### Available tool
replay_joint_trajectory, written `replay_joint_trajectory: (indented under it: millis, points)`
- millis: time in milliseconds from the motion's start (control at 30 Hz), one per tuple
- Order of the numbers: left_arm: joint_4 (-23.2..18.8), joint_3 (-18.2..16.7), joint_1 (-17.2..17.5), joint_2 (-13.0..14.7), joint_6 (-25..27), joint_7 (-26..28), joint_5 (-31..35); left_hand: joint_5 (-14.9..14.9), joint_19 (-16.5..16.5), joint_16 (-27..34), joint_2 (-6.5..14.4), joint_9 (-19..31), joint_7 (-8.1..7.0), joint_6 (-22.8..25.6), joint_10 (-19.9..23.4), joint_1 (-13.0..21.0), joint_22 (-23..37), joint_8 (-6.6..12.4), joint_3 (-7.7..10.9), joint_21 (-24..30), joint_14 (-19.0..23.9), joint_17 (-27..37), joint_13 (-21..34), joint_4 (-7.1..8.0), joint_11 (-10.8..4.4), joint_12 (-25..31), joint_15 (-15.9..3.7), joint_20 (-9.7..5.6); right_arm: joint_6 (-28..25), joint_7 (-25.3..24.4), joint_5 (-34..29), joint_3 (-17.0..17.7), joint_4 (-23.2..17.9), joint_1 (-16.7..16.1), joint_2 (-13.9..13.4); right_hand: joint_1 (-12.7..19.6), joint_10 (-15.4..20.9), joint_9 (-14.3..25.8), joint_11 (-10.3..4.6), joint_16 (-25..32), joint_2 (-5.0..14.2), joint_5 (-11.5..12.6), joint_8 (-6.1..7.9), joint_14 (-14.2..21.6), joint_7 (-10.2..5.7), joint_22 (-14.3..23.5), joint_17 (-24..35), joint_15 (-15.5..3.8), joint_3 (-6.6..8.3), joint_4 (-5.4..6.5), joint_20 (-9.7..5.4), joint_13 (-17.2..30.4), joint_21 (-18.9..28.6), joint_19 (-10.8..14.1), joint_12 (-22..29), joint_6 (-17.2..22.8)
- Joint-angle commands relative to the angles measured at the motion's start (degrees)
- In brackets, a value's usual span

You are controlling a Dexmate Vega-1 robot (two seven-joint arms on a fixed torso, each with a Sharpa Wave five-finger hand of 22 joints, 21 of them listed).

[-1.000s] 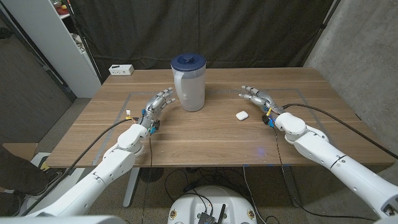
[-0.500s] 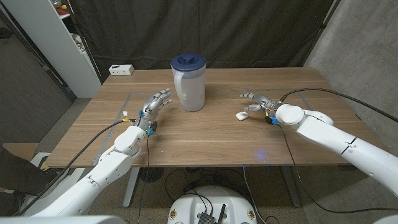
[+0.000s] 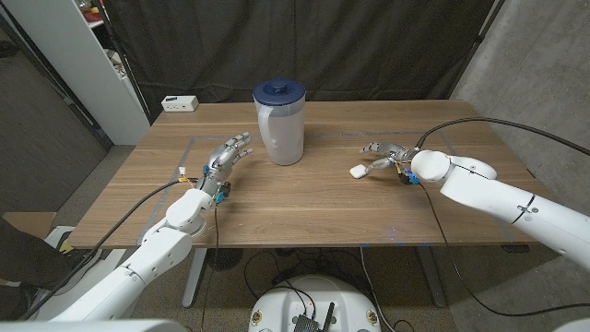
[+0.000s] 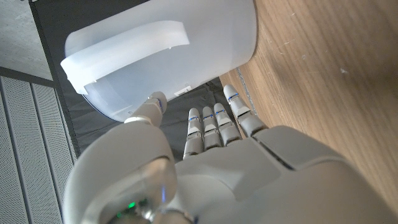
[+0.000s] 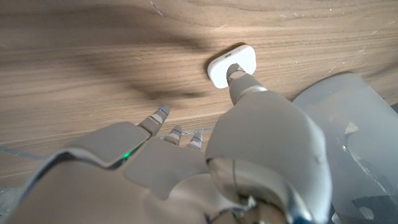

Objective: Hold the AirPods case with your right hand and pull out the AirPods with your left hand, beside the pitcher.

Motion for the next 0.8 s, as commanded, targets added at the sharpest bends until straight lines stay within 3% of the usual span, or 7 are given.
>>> replay_joint_trajectory:
  millis: [33, 367, 633, 800]
  points:
    - [-0.4, -0.4, 0.3, 0.7, 0.5, -0.6, -0.3, 0.2, -0.1, 0.3, -0.4, 0.2, -0.12, 0.7, 0.3, 0.0, 0.1, 0.16, 0.00, -0.3, -0.1, 0.2, 0.2, -0.33, -0.18, 0.4, 0.03, 0.02, -2.8, 1.7, -5.3, -2.8, -1.5, 1.1, -0.7, 0.8, 1.8, 0.5, -0.74, 0.7, -0.04, -0.2, 1.40, -3.8, -0.08, 0.1, 0.2, -4.13, 0.37, 0.32, -0.64, 0.1, 0.5, 0.6, 0.9, 4.1]
    - [-0.5, -0.5, 0.0, 1.2, 0.4, -1.4, -0.3, 0.2, 0.0, 0.3, -0.3, 0.3, -0.19, 0.9, 0.2, 0.1, 0.1, 0.18, -0.06, -0.5, 0.0, 0.2, 0.4, -0.54, -0.04, 0.4, -0.01, 0.02, -1.3, -0.4, -8.6, -3.4, -0.2, -0.4, 0.2, 1.3, 4.1, 0.3, -1.72, 1.1, -0.19, -1.0, 1.95, -2.2, -0.14, 0.1, 0.2, -5.42, 0.18, 0.37, -1.98, 0.2, 0.9, 2.1, 1.5, 7.6]
    - [-1.3, -0.8, 0.6, 1.6, 0.9, -0.8, -0.2, 0.3, 0.1, 0.4, -0.2, 0.3, -0.10, 1.0, 0.5, 0.0, 0.1, 0.16, -0.07, -0.7, 0.2, 0.2, 0.5, -0.56, -0.11, 0.6, -0.13, 0.03, -1.9, 3.5, -11.4, -5.7, 0.8, 1.9, 1.3, 2.0, 4.1, 0.2, -1.91, 1.0, 0.31, -0.9, 1.79, -2.1, -0.17, 0.1, 0.2, -5.58, 0.50, 0.25, -2.23, 0.2, 0.8, 2.2, 1.4, 8.0]
    - [-1.2, -0.8, 0.8, 1.5, 0.3, -1.2, -0.2, 0.3, 0.1, 0.4, -0.1, 0.3, -0.10, 1.0, 0.5, -0.1, 0.1, 0.13, -0.05, -0.8, 0.3, 0.2, 0.6, -0.62, -0.21, 0.6, -0.20, 0.01, -1.9, 5.7, -12.7, -6.4, 1.0, 3.0, 1.3, 3.0, 4.1, 0.0, -1.90, 0.9, 1.61, -0.2, 1.49, -2.3, -0.16, 0.1, 0.3, -5.50, 1.31, 0.18, -2.26, 0.3, 0.6, 1.9, 1.2, 8.3]
